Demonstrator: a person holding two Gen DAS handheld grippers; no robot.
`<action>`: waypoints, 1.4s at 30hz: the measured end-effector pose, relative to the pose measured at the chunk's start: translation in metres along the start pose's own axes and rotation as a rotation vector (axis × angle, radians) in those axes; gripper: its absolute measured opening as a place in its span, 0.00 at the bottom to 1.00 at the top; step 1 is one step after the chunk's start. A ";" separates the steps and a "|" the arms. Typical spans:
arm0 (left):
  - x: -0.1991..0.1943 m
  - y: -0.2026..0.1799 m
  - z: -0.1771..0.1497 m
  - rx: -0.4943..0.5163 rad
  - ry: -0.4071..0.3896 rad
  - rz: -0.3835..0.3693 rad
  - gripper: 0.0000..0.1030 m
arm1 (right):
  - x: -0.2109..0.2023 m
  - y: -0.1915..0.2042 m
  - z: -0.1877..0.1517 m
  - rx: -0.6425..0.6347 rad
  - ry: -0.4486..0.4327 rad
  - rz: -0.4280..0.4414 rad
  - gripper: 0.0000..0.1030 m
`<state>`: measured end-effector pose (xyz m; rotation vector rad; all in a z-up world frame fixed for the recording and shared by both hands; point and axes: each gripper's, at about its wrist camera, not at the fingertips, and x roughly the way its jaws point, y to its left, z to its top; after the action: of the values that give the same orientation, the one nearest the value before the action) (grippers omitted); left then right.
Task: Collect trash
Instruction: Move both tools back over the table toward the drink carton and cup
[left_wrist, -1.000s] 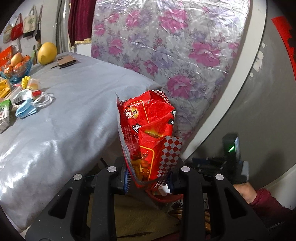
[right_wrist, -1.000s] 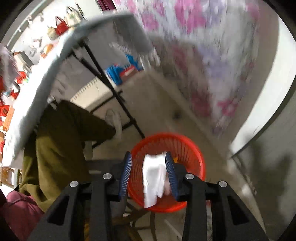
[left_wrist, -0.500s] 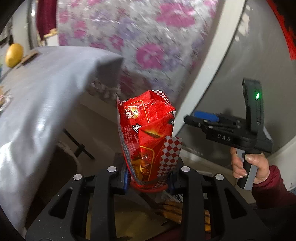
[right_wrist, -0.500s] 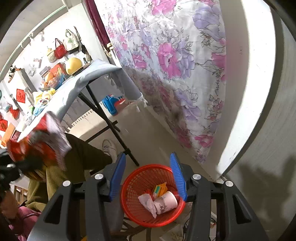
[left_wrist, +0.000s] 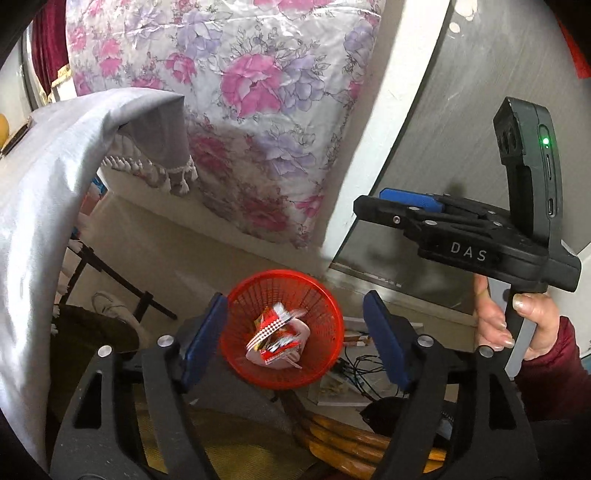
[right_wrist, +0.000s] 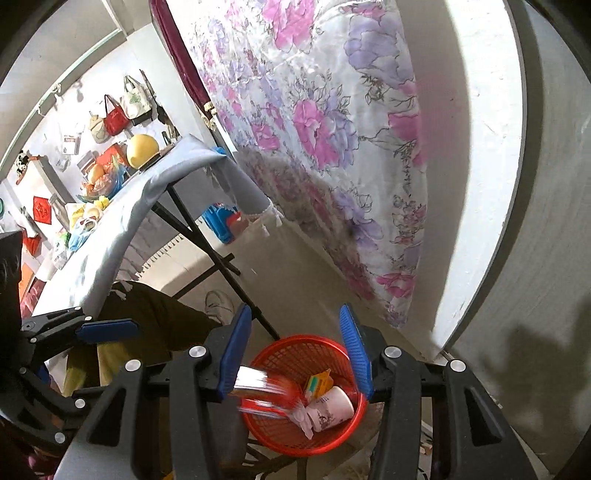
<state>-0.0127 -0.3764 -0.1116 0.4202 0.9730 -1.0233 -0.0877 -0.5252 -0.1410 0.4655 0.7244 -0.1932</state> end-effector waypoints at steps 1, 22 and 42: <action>-0.002 0.001 0.000 -0.005 -0.005 0.006 0.72 | -0.001 0.001 0.000 0.000 -0.002 0.003 0.48; -0.086 0.061 -0.023 -0.150 -0.252 0.280 0.93 | -0.029 0.058 0.014 -0.092 -0.081 0.088 0.69; -0.191 0.199 -0.096 -0.498 -0.426 0.550 0.93 | -0.010 0.212 0.034 -0.240 -0.060 0.334 0.93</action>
<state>0.0801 -0.1116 -0.0290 0.0356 0.6378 -0.3262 -0.0055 -0.3547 -0.0392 0.3430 0.5925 0.1915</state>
